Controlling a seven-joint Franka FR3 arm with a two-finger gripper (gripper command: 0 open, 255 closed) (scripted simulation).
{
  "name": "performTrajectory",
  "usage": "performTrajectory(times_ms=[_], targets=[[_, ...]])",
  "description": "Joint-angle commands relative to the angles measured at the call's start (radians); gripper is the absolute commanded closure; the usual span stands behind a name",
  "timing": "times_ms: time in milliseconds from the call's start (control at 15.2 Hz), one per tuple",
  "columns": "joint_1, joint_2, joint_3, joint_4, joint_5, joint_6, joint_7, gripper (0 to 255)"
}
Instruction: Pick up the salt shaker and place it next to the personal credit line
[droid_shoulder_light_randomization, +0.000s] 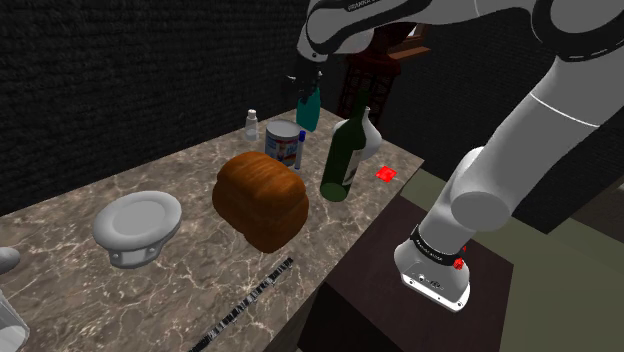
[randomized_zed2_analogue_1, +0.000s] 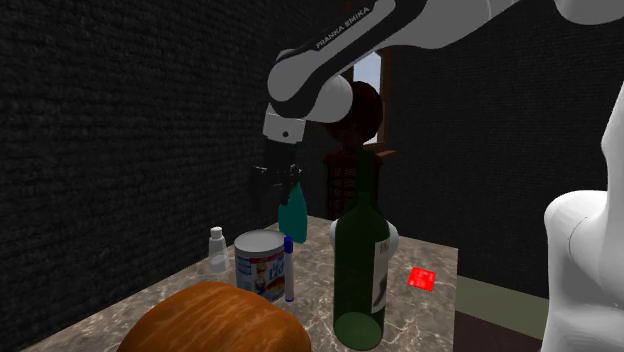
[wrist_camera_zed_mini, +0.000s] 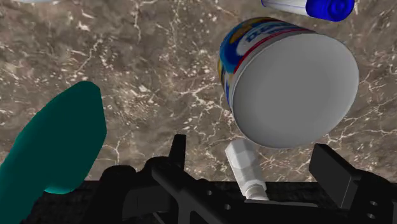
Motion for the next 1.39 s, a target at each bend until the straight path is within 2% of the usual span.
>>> performTrajectory(times_ms=[0, 594, 1056, 1320], targets=[[0.010, 0.078, 0.004, 0.044, 0.028, 0.045, -0.016, 0], [0.017, 0.389, 0.039, 0.296, 0.135, 0.142, -0.097, 0], [0.017, 0.461, 0.049, 0.304, 0.152, 0.206, -0.107, 0], [0.017, 0.467, 0.050, 0.306, 0.153, 0.211, -0.108, 0]])
